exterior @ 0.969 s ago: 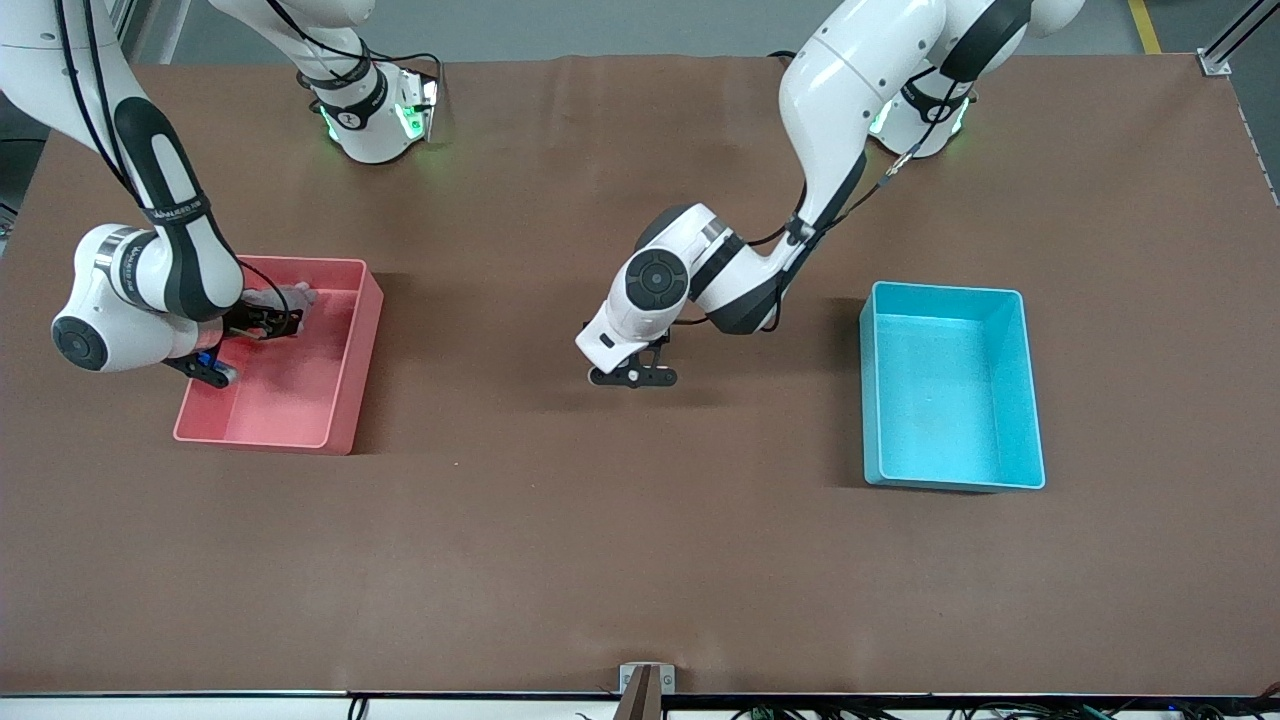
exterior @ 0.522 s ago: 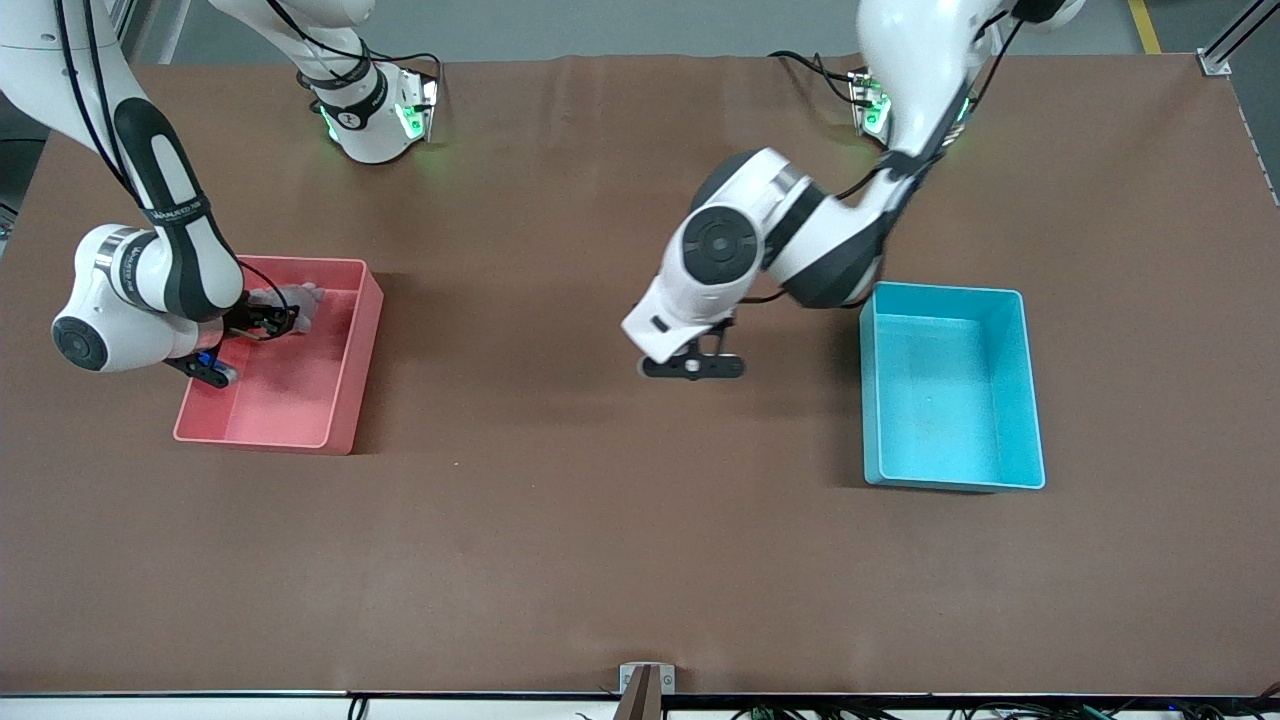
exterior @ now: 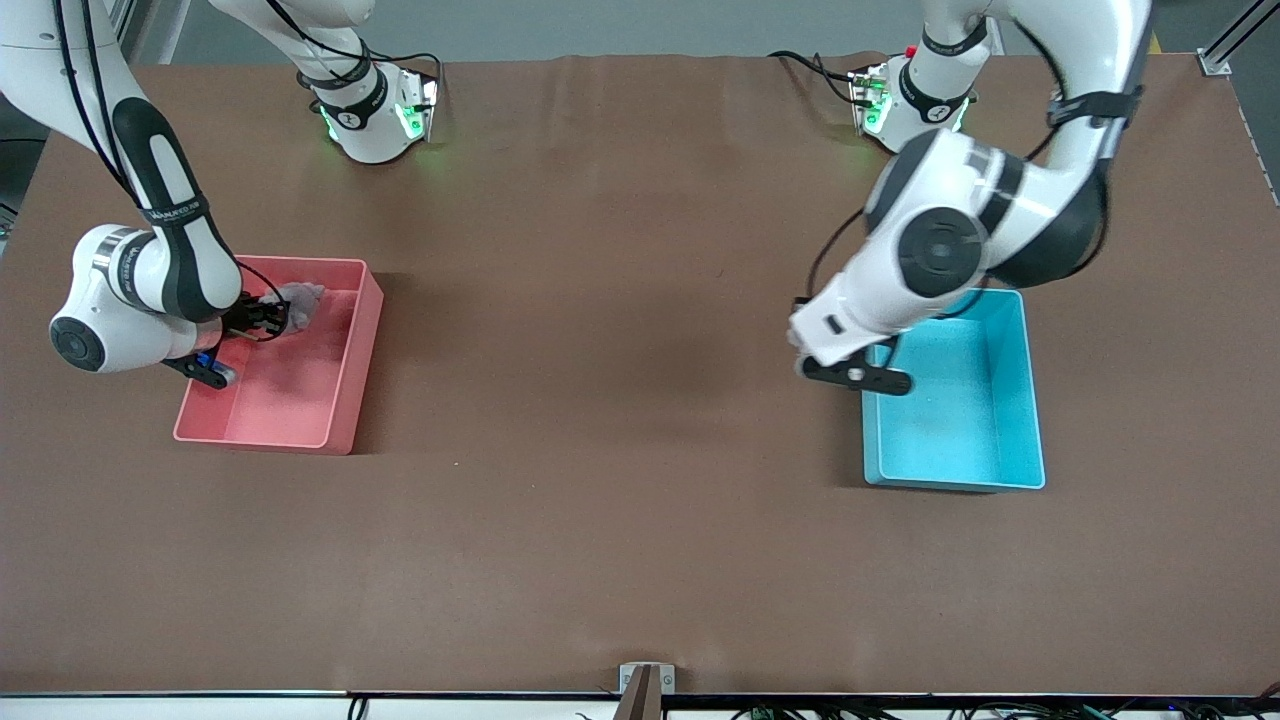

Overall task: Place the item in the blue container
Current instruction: 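Carry the first plush into the blue box with the left gripper while the right lifts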

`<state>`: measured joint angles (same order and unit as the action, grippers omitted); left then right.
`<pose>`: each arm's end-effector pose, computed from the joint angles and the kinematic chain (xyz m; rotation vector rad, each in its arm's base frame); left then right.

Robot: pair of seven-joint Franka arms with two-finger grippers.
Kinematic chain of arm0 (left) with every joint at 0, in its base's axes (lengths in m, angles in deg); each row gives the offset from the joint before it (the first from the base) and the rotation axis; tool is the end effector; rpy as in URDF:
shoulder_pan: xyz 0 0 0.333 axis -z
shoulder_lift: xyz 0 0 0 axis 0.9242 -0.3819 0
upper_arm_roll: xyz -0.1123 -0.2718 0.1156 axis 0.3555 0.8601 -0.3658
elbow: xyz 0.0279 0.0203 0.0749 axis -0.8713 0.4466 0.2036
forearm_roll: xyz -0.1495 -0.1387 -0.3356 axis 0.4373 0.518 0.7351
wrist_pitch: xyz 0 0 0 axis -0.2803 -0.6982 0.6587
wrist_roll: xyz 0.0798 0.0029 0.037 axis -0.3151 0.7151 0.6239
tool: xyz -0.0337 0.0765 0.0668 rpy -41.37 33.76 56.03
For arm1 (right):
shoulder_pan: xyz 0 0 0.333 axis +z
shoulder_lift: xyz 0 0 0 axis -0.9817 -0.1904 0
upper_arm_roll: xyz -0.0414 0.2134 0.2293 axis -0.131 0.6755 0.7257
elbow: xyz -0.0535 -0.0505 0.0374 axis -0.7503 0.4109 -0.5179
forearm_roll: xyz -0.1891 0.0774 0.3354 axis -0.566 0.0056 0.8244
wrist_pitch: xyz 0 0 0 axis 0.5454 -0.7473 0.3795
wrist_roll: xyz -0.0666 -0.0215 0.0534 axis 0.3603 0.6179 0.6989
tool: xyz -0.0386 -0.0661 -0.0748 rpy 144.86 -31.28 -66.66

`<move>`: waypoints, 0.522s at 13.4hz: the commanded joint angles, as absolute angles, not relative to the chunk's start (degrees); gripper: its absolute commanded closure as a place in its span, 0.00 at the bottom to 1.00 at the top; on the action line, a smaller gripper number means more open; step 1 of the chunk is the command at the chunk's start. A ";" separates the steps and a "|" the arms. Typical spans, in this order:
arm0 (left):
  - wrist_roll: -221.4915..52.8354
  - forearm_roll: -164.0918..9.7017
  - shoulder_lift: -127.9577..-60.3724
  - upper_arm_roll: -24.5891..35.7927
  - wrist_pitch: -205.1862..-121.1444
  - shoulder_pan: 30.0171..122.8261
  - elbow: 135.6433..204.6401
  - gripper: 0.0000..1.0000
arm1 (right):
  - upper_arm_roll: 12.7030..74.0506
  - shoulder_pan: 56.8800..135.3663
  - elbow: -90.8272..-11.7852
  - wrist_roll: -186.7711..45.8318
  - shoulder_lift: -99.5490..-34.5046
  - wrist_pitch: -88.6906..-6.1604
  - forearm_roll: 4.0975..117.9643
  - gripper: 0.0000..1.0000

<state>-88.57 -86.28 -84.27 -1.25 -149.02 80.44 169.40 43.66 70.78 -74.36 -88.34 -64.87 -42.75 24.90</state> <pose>0.5619 -0.2438 0.4109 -3.0933 0.3662 0.3228 0.4912 -0.1174 0.2023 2.9156 -0.6985 -0.8721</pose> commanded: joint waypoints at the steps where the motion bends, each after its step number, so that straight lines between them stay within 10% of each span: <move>1: -82.81 -90.21 -76.81 -0.68 -155.58 76.79 181.85 0.90 | 44.43 69.88 -71.13 -88.77 -64.30 -38.88 25.42 0.99; 7: -82.36 -98.47 -76.19 -0.59 -163.85 71.60 192.85 0.90 | 44.70 72.43 -59.26 -92.71 -63.78 -25.60 27.77 0.99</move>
